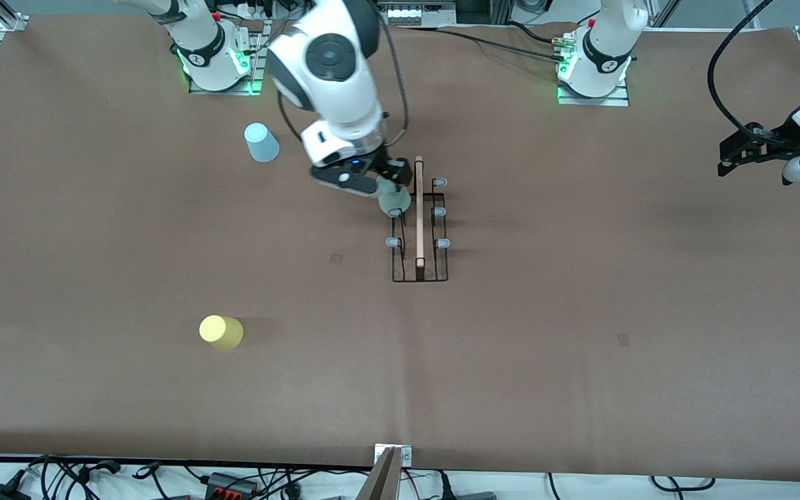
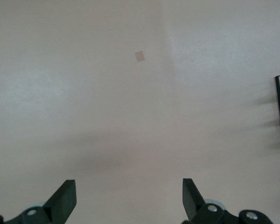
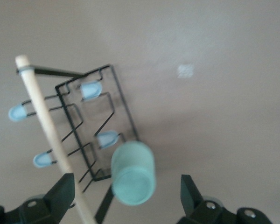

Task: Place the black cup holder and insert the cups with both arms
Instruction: 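Release the teal cup and move the right gripper to the yellow cup, then grasp the yellow cup with the right gripper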

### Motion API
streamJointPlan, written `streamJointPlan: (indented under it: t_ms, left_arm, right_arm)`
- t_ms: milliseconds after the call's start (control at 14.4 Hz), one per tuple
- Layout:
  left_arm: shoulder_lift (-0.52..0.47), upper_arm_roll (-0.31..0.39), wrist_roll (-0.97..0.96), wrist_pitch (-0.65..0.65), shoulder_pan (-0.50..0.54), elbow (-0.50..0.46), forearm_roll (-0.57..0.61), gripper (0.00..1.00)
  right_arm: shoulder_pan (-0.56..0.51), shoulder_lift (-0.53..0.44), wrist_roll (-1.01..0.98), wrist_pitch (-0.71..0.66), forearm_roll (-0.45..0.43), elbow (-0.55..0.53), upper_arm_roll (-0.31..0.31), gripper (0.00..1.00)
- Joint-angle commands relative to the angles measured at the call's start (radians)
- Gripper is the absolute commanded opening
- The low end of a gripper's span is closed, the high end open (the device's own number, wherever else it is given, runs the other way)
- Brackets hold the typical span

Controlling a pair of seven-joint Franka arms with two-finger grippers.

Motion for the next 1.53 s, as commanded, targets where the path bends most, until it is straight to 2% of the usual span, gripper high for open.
streamJointPlan:
  t_ms: [0, 139, 279, 488, 697, 975, 1115, 1463]
  left_arm:
    - [0.009, 0.006, 0.027, -0.032, -0.003, 0.028, -0.023, 1.00]
    - [0.006, 0.006, 0.027, -0.038, -0.005, 0.027, -0.027, 1.00]
    - [0.004, 0.005, 0.027, -0.030, -0.008, 0.027, -0.027, 1.00]
    - [0.011, 0.006, 0.026, 0.017, -0.009, 0.016, -0.023, 1.00]
    - [0.011, 0.003, 0.026, 0.013, -0.011, 0.016, -0.015, 1.00]
    - [0.000, -0.017, 0.018, -0.023, -0.006, 0.028, -0.024, 1.00]
    - [0.000, -0.018, 0.016, -0.023, -0.009, 0.030, -0.020, 1.00]
    - [0.011, -0.015, 0.013, 0.002, -0.002, 0.030, -0.013, 1.00]
  right_arm:
    - [-0.131, -0.081, -0.209, -0.094, -0.004, -0.023, -0.001, 1.00]
    - [-0.214, -0.094, -0.427, -0.134, -0.004, -0.047, -0.047, 1.00]
    - [-0.260, -0.085, -0.569, -0.107, -0.004, -0.069, -0.107, 1.00]
    - [-0.334, -0.004, -0.763, 0.040, -0.008, -0.075, -0.162, 1.00]
    - [-0.348, 0.102, -0.926, 0.151, -0.007, -0.038, -0.201, 1.00]
    - [-0.384, 0.217, -1.096, 0.171, -0.005, 0.063, -0.205, 1.00]
    - [-0.387, 0.274, -1.112, 0.211, -0.004, 0.118, -0.205, 1.00]
    - [-0.386, 0.394, -1.108, 0.429, 0.001, 0.157, -0.207, 1.00]
